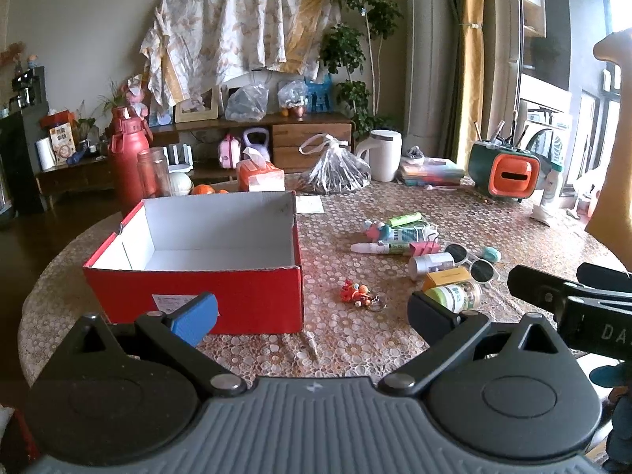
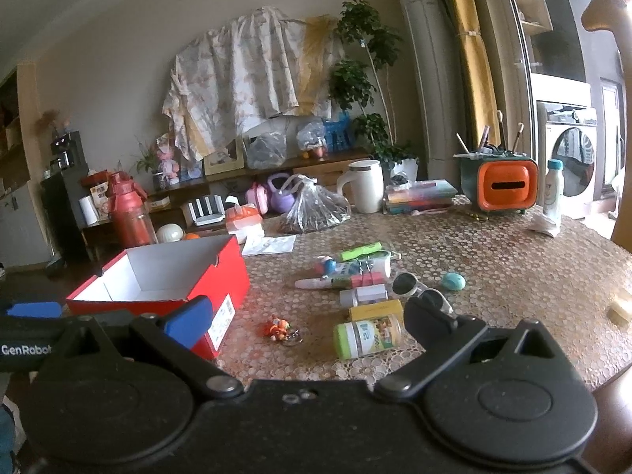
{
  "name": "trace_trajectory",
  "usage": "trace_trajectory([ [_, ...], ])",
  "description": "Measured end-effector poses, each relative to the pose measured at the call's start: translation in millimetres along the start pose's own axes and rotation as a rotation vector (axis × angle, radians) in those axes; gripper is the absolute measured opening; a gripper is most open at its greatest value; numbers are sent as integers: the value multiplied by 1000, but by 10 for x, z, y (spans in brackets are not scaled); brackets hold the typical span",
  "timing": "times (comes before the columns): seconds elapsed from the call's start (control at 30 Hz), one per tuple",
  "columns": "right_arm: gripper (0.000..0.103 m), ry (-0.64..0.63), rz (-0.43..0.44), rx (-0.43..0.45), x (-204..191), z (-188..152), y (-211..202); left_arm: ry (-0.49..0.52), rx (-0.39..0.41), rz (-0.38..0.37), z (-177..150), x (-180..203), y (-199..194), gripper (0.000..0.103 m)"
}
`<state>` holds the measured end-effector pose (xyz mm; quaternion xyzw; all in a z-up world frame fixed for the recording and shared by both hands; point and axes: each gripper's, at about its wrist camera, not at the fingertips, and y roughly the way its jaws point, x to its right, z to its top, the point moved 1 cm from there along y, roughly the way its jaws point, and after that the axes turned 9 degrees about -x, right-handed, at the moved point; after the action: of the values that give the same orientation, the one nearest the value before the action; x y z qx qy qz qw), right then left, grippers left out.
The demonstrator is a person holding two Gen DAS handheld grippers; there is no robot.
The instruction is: Organize rigid objects
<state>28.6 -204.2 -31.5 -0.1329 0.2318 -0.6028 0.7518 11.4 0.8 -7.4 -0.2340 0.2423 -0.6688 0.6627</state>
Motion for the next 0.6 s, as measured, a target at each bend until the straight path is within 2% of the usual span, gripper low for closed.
trace_trajectory([
  [0.6, 103, -35, -4, 13, -22, 29, -5, -3, -19, -9, -11, -3, 58, 103],
])
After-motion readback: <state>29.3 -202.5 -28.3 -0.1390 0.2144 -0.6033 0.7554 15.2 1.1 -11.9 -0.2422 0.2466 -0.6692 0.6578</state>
